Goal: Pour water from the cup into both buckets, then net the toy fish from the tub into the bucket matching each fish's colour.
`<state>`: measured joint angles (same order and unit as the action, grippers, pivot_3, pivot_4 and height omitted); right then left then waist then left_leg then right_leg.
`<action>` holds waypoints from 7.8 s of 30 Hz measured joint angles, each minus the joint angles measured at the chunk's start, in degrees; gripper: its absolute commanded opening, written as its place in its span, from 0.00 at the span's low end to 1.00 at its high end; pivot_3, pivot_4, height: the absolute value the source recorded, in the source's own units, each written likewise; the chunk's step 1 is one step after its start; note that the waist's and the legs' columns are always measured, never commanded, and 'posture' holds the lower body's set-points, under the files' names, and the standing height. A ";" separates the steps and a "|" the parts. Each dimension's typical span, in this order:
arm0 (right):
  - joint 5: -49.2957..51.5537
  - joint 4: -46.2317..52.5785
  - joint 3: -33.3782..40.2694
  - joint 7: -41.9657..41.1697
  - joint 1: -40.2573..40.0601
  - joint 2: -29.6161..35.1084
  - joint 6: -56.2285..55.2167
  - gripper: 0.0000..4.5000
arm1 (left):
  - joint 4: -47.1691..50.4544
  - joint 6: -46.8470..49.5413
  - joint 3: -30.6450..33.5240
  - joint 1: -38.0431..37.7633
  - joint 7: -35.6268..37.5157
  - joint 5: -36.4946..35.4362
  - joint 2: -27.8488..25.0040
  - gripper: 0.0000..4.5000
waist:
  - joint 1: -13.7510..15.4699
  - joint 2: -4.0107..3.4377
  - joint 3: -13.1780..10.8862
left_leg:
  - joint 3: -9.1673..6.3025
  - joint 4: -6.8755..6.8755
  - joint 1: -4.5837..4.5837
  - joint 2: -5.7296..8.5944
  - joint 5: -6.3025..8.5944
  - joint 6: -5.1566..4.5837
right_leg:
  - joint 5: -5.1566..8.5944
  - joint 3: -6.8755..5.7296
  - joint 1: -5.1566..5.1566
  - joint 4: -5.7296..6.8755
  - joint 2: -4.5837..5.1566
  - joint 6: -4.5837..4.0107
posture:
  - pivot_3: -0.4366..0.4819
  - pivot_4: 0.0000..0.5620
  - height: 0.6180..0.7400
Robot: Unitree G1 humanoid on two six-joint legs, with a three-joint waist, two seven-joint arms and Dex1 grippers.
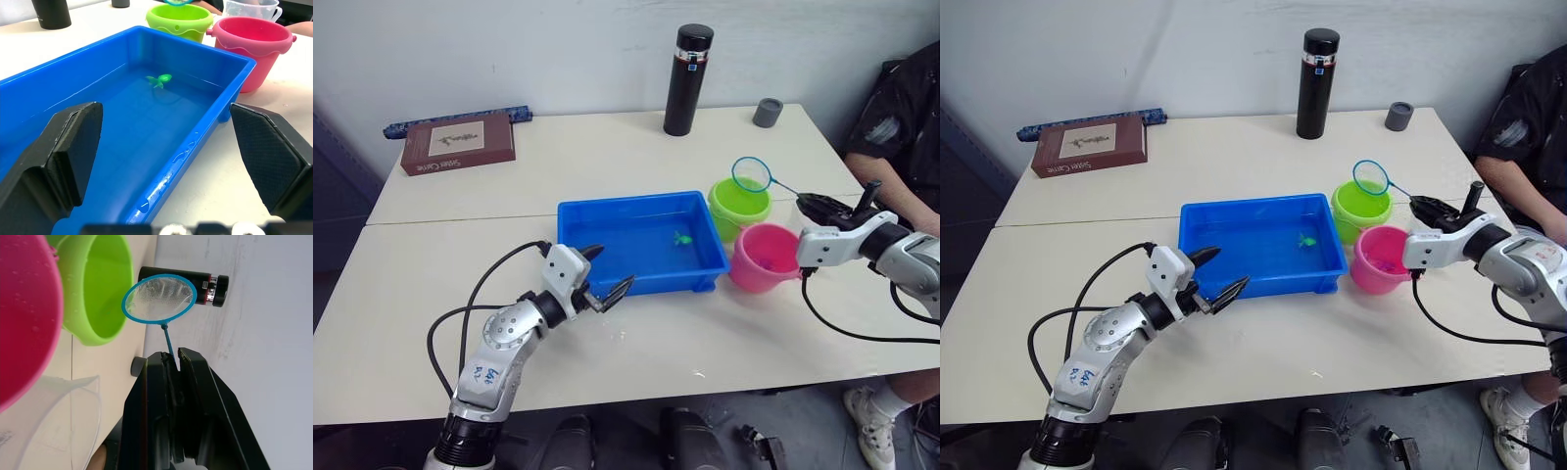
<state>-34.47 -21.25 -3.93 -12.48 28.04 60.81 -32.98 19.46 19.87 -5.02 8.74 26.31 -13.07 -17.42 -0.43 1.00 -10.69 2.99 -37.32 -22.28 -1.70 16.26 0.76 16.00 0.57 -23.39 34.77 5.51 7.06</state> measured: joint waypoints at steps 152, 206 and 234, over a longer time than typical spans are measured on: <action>12.58 12.13 6.65 -6.98 -10.52 -8.48 15.53 0.00 | -2.13 -1.20 -0.98 1.54 -0.50 0.16 1.46 0.99 | 0.18 0.00 0.00 | -0.10 0.09 -0.10 0.01 0.03 -0.06 | 0.00 -0.09 -0.02 -0.15 -0.01 0.01 | 0.48 0.27 1.00; 37.32 14.08 -8.77 -43.07 5.80 -23.93 31.23 0.00 | 17.76 12.65 5.98 -13.28 -15.46 3.98 1.35 0.99 | 0.11 0.01 0.00 | -0.13 0.03 -0.05 -0.04 0.04 -0.06 | 0.01 -0.09 -0.02 0.00 0.03 -0.02 | 0.48 0.27 1.00; 34.03 4.38 -13.68 -48.27 11.13 -34.50 29.64 0.00 | 18.84 12.57 5.96 -15.03 -18.06 5.60 3.43 0.99 | -0.87 0.01 0.00 | -0.15 0.03 -0.05 -0.06 0.05 -0.04 | 0.01 -0.10 -0.03 0.08 0.08 -0.02 | 0.48 0.27 1.00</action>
<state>-0.44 -16.87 -17.60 -60.75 39.17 26.31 -3.33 38.30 32.44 0.94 -6.29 8.25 -7.48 -13.99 -1.30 1.00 -10.69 2.84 -37.29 -22.33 -1.75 16.31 0.72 16.01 0.47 -23.42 34.85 5.58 7.04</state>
